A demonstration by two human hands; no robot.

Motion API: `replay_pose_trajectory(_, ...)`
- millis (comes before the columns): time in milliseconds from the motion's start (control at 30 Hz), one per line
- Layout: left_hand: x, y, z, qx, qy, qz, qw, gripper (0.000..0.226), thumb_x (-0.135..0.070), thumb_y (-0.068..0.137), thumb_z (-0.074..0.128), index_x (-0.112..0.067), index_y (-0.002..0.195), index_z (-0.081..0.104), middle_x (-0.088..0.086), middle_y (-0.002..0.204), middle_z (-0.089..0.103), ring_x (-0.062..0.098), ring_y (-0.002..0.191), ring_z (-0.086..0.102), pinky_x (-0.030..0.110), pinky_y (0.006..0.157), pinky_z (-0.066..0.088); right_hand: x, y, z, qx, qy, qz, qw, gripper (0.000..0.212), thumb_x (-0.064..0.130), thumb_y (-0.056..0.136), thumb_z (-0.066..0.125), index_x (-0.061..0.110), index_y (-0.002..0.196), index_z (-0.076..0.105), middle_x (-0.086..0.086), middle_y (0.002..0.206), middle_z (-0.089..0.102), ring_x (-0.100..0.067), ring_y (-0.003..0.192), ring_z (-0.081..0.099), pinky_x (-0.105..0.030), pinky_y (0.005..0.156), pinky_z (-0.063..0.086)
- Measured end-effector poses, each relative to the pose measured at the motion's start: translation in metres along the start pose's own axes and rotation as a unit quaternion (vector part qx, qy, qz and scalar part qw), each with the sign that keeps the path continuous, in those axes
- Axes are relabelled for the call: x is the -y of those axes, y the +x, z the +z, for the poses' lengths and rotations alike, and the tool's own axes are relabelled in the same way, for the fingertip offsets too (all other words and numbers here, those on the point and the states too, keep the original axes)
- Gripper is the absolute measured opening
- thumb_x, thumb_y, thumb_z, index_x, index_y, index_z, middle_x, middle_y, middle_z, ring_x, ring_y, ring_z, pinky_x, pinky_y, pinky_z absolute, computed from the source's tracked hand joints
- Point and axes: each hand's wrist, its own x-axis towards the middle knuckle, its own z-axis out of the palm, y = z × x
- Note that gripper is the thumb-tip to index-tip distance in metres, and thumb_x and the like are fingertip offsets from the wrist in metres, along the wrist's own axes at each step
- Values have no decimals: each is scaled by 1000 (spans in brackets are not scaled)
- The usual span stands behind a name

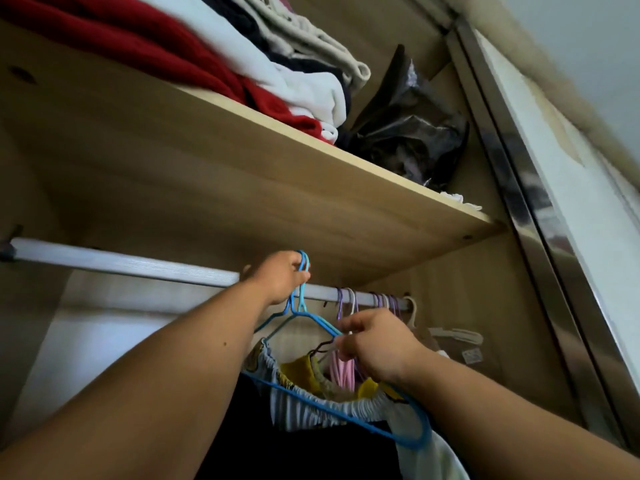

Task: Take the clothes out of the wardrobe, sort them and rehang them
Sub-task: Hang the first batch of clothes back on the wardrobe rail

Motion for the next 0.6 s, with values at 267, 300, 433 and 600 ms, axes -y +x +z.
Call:
replay_pose_trajectory(267,5,-1,21,-39,291,1,956,39,-57,84,56,-32,114,62,-4,112,65,22,110,53,38,89,29,-19,10,1,33,-41,41,998,28,1,85,62,5,112,62,-6,63,62,-5,31,47,-13,36,35)
replay_pose_trajectory(300,7,-3,23,-48,290,2,956,42,-57,82,59,-31,115,62,-4,110,66,21,109,54,37,91,29,-22,8,0,38,-24,50,998,29,1,85,62,3,114,61,-7,65,62,-6,33,48,-14,37,36)
replay_pose_trajectory(433,8,-8,31,-67,299,13,952,49,-58,78,63,-27,116,60,-2,109,64,20,108,53,39,97,29,-33,4,-2,70,8,70,995,25,10,95,52,11,121,52,-6,73,60,-6,44,51,-17,39,38)
replay_pose_trajectory(600,11,-14,36,-62,319,37,945,52,-43,88,58,-30,136,45,-2,136,52,21,135,35,49,112,14,-38,6,-4,49,-50,62,996,19,13,99,44,17,107,61,1,69,63,-4,50,53,-15,45,41)
